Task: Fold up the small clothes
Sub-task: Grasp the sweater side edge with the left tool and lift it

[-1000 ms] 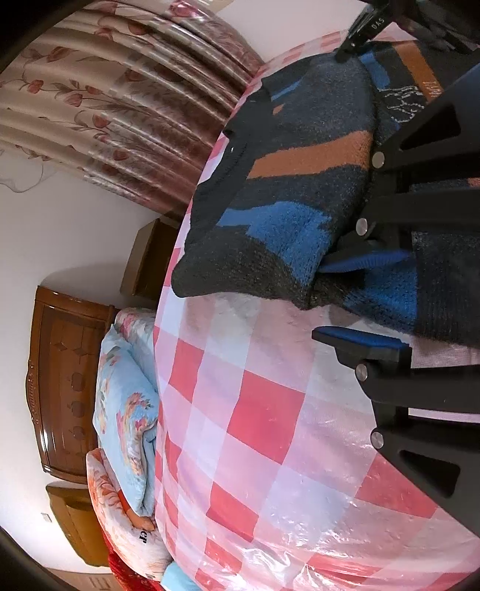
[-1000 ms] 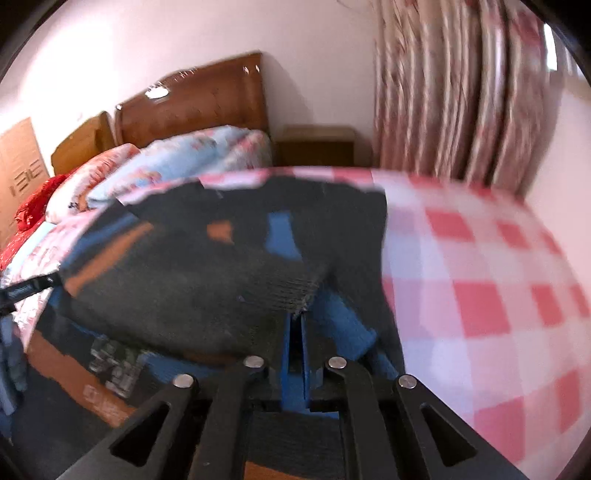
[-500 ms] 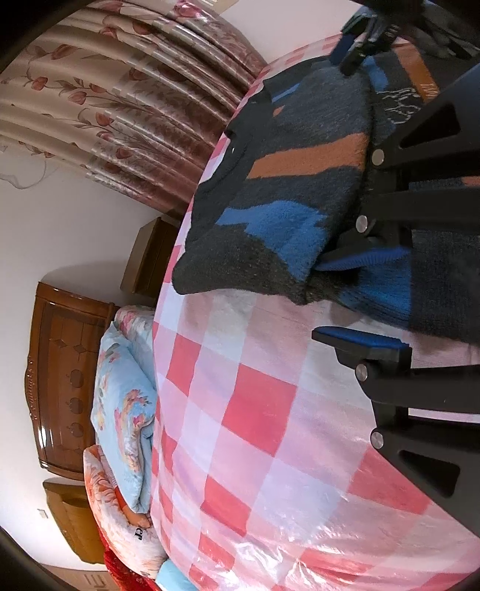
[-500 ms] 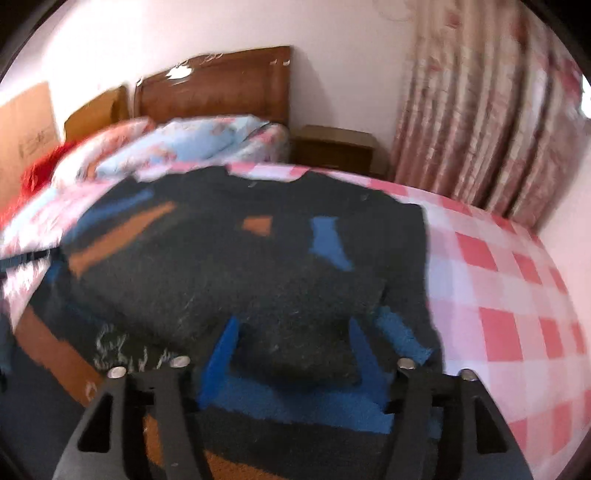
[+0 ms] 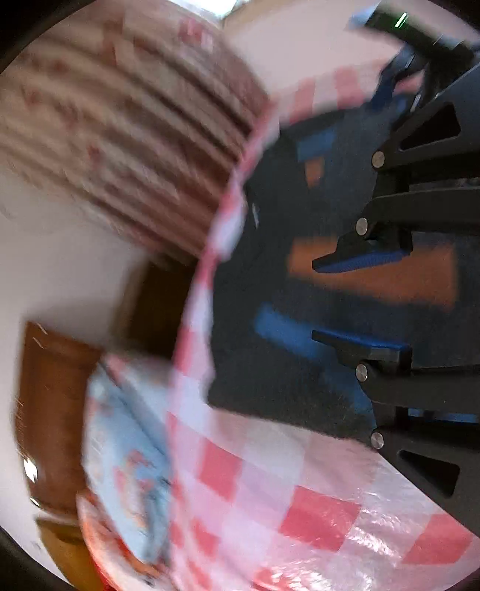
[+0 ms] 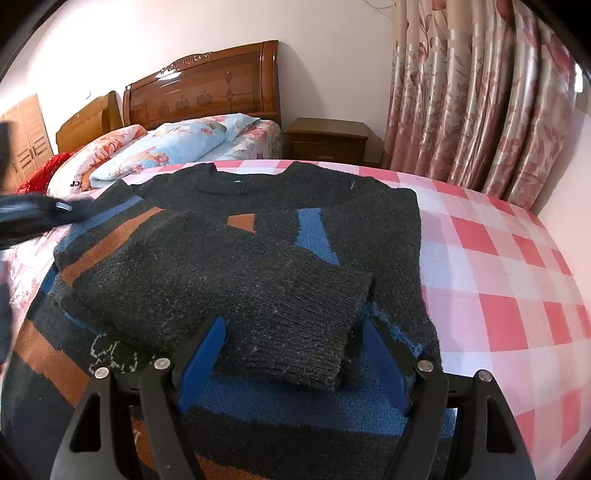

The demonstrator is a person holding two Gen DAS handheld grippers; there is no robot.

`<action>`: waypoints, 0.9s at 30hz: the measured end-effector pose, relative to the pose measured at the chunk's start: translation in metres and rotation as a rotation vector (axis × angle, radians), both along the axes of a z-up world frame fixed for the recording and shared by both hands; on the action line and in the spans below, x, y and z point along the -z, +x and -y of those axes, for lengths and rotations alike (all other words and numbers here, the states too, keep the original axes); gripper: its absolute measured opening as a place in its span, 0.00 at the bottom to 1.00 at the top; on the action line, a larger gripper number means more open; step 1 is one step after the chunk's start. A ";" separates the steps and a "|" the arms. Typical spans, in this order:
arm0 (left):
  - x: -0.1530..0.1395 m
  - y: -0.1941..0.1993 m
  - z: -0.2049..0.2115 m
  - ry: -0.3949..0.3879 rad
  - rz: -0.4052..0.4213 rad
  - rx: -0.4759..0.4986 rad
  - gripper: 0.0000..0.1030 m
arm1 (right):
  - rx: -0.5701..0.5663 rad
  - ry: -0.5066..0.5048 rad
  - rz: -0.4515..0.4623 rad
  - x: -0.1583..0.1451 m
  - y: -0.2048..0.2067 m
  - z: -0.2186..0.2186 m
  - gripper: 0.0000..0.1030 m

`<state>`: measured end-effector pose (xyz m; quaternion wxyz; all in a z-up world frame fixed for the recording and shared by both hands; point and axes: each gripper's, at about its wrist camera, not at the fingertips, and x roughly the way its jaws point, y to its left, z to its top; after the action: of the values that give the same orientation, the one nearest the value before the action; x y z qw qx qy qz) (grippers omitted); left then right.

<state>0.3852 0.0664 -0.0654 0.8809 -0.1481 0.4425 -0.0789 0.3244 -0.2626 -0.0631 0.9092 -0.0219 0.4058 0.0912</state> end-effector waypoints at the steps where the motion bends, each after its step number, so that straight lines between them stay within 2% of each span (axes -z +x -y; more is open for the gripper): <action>1: 0.011 0.006 -0.005 -0.025 -0.027 -0.014 0.24 | -0.001 0.002 0.000 0.002 0.001 0.000 1.00; 2: 0.010 0.001 -0.010 -0.051 0.021 -0.024 0.24 | -0.001 0.006 -0.001 0.002 0.001 0.000 1.00; 4: 0.007 0.001 -0.017 -0.123 -0.010 -0.005 0.24 | -0.001 0.007 -0.001 0.001 0.000 0.000 1.00; 6: -0.004 0.002 -0.031 -0.221 0.031 -0.002 0.25 | -0.001 0.012 -0.003 0.002 0.000 0.001 1.00; 8: -0.014 0.013 -0.045 -0.231 0.056 -0.045 0.25 | -0.001 0.011 -0.002 0.002 0.001 0.001 1.00; 10: -0.013 0.039 -0.058 -0.252 0.020 -0.060 0.25 | -0.001 0.013 -0.002 0.002 0.000 0.001 1.00; 13: 0.006 0.070 -0.065 -0.309 -0.055 -0.027 0.25 | -0.001 0.024 -0.005 0.003 0.001 0.002 1.00; 15: 0.021 0.084 -0.067 -0.322 -0.076 -0.024 0.19 | -0.003 0.035 -0.007 0.003 0.002 0.004 1.00; 19: 0.024 0.097 -0.087 -0.467 -0.090 -0.081 0.19 | -0.005 0.041 -0.007 0.003 0.002 0.004 1.00; 22: 0.016 0.097 -0.093 -0.438 -0.045 -0.101 0.20 | -0.007 0.050 -0.009 0.004 0.002 0.005 1.00; 25: 0.033 0.106 -0.092 -0.420 -0.098 -0.095 0.19 | -0.009 0.055 -0.010 0.004 0.003 0.005 1.00; 27: 0.036 0.106 -0.095 -0.434 -0.090 -0.096 0.19 | -0.010 0.058 -0.011 0.004 0.003 0.005 1.00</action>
<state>0.4916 0.1611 -0.1014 0.8104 -0.3585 0.4466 -0.1234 0.3277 -0.2681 -0.0671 0.9067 0.0028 0.4079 0.1074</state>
